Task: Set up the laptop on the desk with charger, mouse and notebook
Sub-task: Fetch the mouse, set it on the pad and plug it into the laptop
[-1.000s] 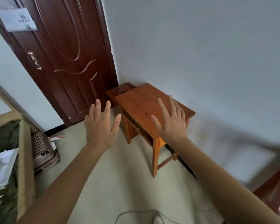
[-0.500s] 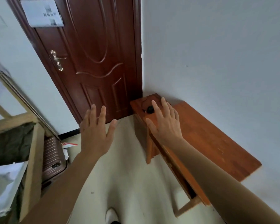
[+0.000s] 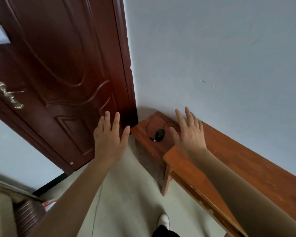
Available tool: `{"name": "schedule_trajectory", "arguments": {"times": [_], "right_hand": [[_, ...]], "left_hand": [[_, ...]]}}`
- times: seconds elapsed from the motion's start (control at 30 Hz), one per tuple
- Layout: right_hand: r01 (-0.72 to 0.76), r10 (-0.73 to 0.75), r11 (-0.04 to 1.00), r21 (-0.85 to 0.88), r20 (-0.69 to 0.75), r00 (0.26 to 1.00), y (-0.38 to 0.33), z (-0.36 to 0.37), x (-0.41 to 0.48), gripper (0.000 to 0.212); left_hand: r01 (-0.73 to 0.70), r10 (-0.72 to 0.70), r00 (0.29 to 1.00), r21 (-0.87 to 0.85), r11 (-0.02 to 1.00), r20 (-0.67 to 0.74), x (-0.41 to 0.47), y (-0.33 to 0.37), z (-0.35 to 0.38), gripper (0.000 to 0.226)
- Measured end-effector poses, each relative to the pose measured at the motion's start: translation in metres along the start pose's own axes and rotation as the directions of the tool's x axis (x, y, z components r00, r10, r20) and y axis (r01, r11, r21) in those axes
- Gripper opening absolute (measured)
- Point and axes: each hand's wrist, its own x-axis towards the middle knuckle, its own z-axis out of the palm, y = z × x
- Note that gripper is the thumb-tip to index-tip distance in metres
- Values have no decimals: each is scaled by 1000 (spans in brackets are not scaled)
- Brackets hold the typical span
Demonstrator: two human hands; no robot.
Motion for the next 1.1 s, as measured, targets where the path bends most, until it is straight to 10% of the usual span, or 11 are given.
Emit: {"name": "schedule_trajectory", "arguments": {"times": [0.7,1.1], "right_hand": [[-436,426,900,-10,230,875,69,151,291,62],[-888,857,459,-37,283,431,62,279,264,70]], "left_hand": [[-431,387,830,22,902,401,389,-19,212,64],[-658,583,373,-238,715,721,460,-31,395,62]]}}
